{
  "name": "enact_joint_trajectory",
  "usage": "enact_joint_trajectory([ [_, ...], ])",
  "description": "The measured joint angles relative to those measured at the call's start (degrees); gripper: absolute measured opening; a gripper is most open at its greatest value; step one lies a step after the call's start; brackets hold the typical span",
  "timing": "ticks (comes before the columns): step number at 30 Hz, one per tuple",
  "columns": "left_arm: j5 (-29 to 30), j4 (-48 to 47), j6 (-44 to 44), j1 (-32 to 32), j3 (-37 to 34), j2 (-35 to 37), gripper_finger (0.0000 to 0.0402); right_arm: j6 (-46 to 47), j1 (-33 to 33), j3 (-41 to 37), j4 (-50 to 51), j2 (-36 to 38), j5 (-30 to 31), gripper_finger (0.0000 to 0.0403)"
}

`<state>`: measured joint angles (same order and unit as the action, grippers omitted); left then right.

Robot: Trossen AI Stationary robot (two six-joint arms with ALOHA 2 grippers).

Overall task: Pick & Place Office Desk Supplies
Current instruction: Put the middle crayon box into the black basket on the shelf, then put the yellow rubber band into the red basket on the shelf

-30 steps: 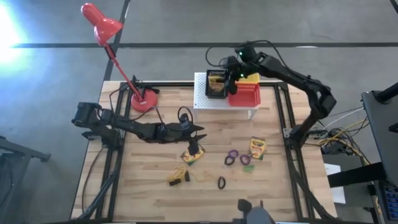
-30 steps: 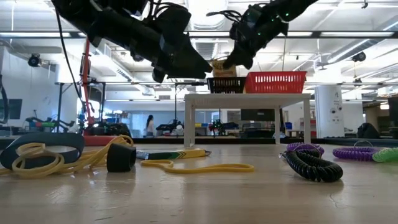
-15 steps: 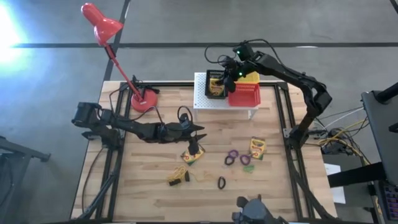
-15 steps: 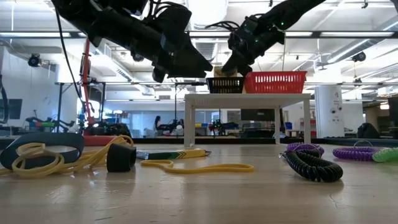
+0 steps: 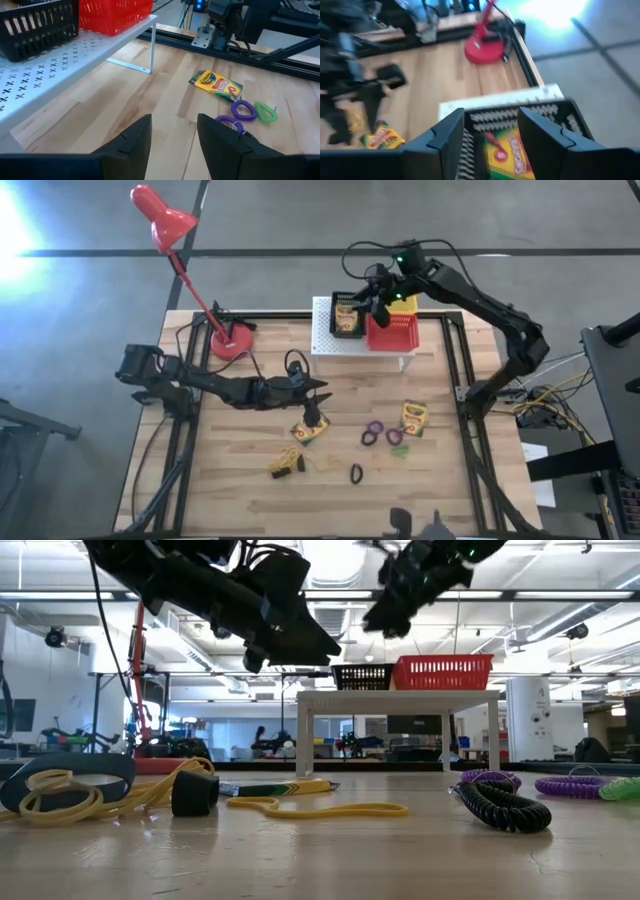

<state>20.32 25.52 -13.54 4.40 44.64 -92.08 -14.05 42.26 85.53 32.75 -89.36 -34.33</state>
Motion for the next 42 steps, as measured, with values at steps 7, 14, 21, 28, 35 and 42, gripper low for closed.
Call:
enact_joint_trajectory([
  [7,0.1,0.0,0.0,0.0,0.0,0.0,0.0163,-3.3,-10.4,-7.9,-3.2,13.0,1.7,0.0163],
  [14,0.1,0.0,0.0,0.0,0.0,0.0,0.0163,-3.0,-32.8,-28.5,-13.7,26.8,18.8,0.0146],
  [21,0.1,0.0,0.0,0.0,0.0,0.0,0.0163,17.9,-52.2,-49.2,-24.6,31.7,37.7,0.0129],
  [28,0.6,0.0,0.0,-0.4,0.0,0.0,0.0163,27.8,-58.0,-59.3,-25.3,28.6,38.3,0.0132],
  [35,1.1,0.0,0.0,-0.8,0.0,0.0,0.0163,24.1,-58.0,-61.4,-42.5,21.0,36.0,0.017],
  [42,-14.2,-9.7,1.1,2.3,0.4,0.0,0.0163,15.7,-56.8,-58.5,-54.9,11.0,36.0,0.0182],
])
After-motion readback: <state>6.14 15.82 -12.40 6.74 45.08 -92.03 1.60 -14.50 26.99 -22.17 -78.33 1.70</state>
